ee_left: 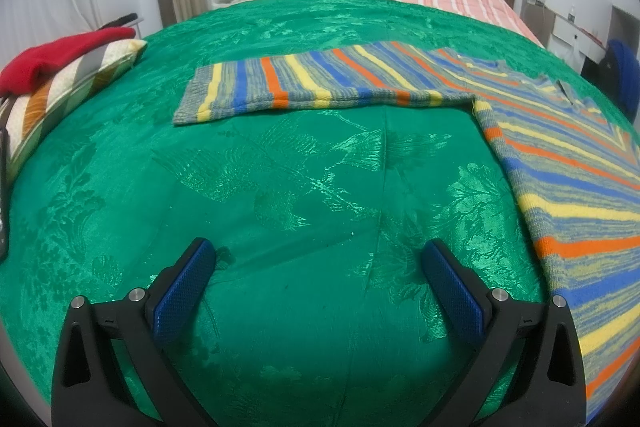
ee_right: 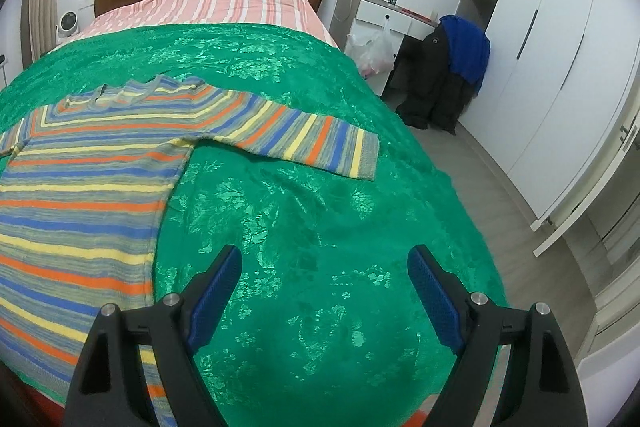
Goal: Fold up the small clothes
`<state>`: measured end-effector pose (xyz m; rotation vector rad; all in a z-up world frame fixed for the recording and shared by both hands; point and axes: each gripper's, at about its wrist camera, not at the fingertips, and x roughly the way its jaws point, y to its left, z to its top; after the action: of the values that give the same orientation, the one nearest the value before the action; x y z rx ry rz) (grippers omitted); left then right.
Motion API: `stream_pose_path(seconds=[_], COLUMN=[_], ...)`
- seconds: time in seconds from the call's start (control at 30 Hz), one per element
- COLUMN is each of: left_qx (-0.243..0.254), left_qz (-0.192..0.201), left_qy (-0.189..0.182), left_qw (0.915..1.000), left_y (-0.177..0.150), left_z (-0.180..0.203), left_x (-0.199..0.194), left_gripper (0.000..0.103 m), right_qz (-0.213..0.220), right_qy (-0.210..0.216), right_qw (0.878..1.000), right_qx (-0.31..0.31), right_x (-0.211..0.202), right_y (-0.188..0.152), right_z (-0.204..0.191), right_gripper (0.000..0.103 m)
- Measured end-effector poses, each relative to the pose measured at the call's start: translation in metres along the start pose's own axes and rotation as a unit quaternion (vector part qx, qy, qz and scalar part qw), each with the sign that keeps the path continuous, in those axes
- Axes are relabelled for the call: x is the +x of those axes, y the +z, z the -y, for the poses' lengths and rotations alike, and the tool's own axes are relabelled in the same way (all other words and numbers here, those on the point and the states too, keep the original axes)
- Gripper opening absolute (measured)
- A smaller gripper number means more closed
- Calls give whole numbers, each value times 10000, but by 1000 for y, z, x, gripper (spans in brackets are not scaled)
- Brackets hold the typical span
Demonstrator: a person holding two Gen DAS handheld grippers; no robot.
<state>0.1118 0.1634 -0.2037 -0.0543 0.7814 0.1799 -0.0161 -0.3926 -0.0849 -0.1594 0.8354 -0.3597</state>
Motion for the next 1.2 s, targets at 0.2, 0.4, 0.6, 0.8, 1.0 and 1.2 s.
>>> stream_pose_path(seconds=[0.2,0.4,0.6,0.8,1.0,1.2], left_qx=[0,-3,-4,-4,-4,-6], left_qz=[0,0,0,1,1,2], left_qy=[-1,-4,-4,-5,-7,-9], left_qw=[10000,10000,10000,10000,10000,10000], left_y=[0,0,0,0,0,0], left_z=[0,0,0,0,0,0], left_x=[0,0,0,0,0,0], left_gripper=[102,102,102,102,102,102], right_qz=[23,-8,-25,65,192,215], right_qy=[17,-27,-220,-514,-626,-586], right_qw=[10000,10000,9995,9958,9924,9914], right_qx=[-1,-60,-219,-751,-1038,-1148], right_x=[-3,-3,-4,-12,-20,-24], right_y=[2,2,5,9,15,17], right_z=[0,-1,-3,-15,-25,-33], right_gripper=[84,84,84,84,84,84])
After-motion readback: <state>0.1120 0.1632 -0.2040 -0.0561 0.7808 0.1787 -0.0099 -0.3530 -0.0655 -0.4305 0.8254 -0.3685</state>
